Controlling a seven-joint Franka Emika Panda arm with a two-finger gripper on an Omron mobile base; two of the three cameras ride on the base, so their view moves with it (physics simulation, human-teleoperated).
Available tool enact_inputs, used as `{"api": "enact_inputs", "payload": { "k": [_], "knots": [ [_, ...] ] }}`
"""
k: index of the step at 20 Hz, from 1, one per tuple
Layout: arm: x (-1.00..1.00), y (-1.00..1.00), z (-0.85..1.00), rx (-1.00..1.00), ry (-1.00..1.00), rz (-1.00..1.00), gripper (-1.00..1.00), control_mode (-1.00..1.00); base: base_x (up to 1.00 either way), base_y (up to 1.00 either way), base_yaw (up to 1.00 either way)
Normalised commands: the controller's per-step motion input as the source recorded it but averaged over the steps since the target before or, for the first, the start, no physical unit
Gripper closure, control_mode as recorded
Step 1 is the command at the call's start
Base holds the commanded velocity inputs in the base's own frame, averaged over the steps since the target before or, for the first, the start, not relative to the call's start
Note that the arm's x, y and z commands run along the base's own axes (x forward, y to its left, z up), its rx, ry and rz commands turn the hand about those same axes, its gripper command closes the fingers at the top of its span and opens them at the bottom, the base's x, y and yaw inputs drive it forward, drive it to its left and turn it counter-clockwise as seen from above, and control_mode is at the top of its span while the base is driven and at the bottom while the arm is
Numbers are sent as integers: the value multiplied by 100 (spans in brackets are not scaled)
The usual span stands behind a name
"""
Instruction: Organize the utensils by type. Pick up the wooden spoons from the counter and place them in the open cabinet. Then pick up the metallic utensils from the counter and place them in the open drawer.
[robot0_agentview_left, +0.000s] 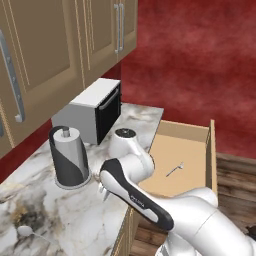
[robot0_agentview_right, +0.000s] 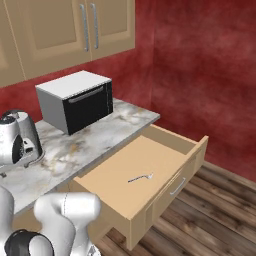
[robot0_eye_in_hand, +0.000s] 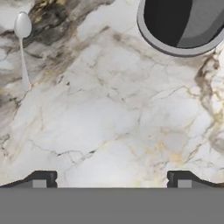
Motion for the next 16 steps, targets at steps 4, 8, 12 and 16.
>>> {"api": "enact_inputs", "payload": {
  "k": [4, 8, 12, 16],
  "knots": [
    [0, 68, -1, 0, 0, 0, -100, -100, 0, 0, 0],
    [-2, 72, 0, 0, 3, 0, -100, -100, 0, 0, 0],
    [-2, 71, -4, -2, 0, 0, -100, -100, 0, 0, 0],
    [0, 67, -19, -4, 0, 0, -100, -100, 0, 0, 0]
  ]
}}
